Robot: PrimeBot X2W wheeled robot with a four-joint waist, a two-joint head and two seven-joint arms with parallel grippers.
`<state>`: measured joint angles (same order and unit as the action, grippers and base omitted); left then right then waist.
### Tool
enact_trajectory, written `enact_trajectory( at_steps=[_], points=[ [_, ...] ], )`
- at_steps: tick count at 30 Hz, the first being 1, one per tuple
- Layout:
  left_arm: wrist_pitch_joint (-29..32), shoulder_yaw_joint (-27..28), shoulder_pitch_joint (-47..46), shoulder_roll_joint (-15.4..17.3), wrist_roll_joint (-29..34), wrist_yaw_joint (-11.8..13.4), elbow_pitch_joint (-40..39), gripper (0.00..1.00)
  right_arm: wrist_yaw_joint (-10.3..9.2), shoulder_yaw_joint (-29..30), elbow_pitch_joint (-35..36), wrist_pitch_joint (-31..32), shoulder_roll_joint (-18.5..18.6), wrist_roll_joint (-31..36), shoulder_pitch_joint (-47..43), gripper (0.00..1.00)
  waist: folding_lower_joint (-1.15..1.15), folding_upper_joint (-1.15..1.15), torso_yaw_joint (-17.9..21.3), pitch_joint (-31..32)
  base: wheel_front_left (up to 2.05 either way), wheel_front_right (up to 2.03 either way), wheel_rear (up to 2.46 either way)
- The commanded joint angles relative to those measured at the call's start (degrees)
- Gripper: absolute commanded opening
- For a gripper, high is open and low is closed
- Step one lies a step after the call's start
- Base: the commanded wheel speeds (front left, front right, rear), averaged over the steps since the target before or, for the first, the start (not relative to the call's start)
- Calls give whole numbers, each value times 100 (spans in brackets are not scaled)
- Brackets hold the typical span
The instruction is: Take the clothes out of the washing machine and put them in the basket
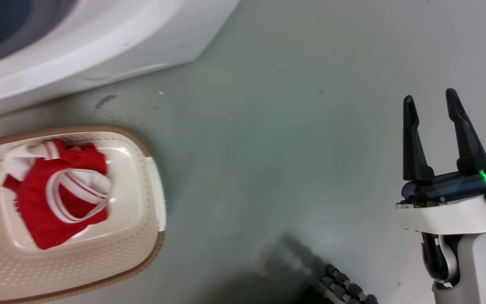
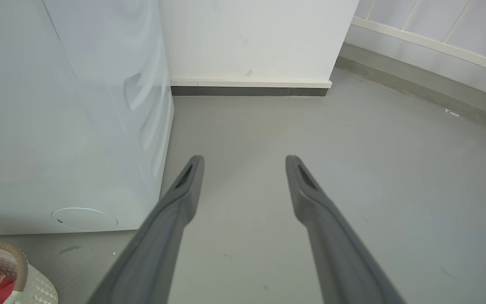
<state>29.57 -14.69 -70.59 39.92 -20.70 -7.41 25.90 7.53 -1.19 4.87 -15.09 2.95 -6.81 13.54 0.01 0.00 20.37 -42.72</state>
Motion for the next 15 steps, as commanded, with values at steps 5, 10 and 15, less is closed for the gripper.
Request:
enact_trajectory(
  at_steps=[5, 10, 15],
  points=[
    [1087, -165, -961, 178, -297, -3, 397, 100, -8, -237, 48, -12, -14, -143, 116, 100, -1, 0, 537, -505, 0, 0, 0],
    [1838, -453, -1692, 353, -180, -4, 929, 100, -8, -373, 136, -12, -15, -299, 63, 100, -1, 0, 759, -724, 0, 0, 0],
    [2034, -579, -1888, 316, -141, -4, 1348, 100, -8, -371, 165, -12, -15, -350, 11, 100, -1, 0, 758, -797, 0, 0, 0]
  ],
)
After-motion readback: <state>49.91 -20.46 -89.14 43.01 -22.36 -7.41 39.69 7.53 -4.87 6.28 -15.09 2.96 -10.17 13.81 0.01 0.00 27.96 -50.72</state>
